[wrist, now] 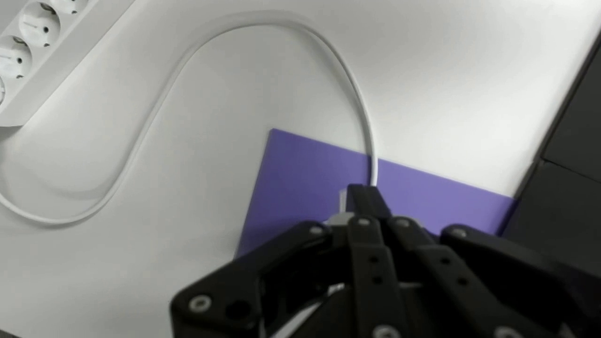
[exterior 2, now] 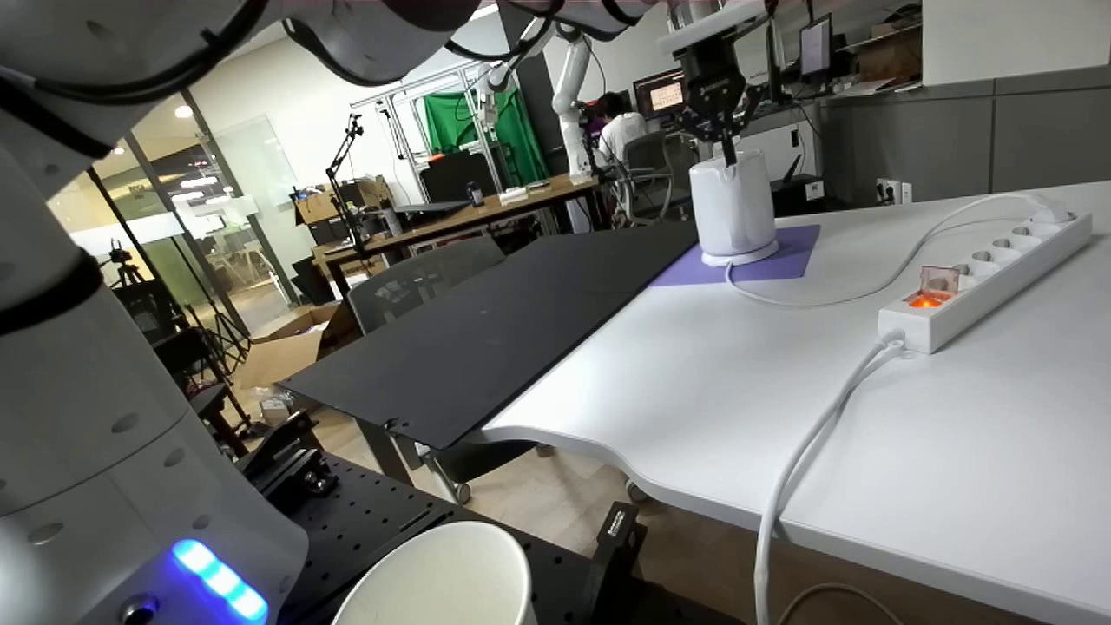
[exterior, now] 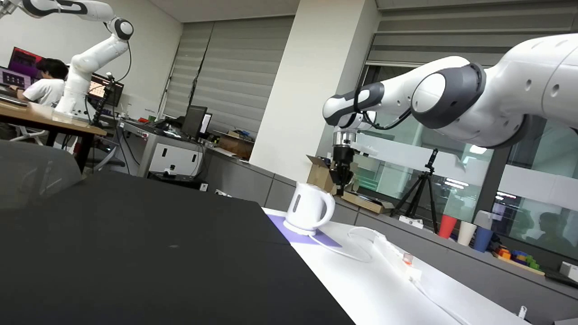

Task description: Turn the switch on the kettle on

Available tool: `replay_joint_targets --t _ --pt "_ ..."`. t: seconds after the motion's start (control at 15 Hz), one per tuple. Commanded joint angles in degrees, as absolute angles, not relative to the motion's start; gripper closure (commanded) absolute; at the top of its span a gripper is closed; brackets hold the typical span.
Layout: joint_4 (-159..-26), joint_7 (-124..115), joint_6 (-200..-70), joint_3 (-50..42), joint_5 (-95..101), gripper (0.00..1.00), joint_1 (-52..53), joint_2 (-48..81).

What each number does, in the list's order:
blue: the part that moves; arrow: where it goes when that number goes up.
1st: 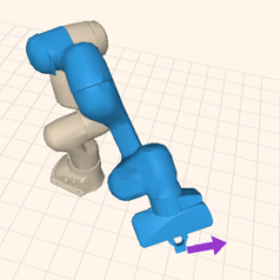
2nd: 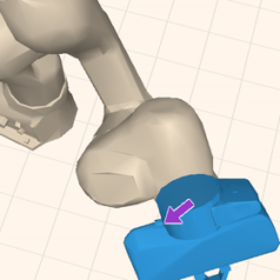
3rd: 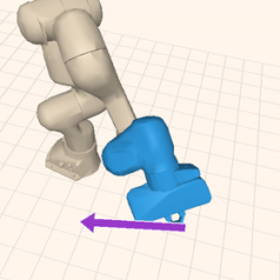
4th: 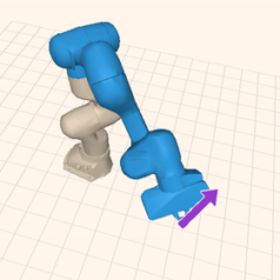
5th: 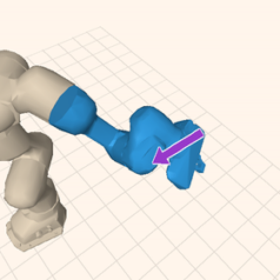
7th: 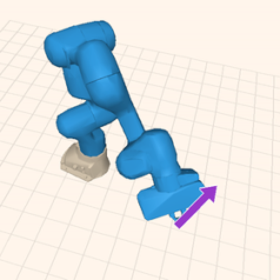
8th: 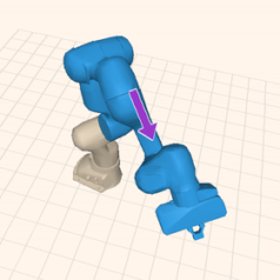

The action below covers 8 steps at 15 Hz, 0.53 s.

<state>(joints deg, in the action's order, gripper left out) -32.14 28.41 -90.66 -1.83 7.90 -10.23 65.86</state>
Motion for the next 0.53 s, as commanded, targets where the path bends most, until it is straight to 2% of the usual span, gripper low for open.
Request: replay_joint_targets --t 0.0,0.47 --pt "-28.4 28.2 -91.1 -1.4 7.2 1.0 -10.3 67.8" --pt "-28.6 27.9 -94.0 -0.4 6.2 1.0 -10.3 68.0"
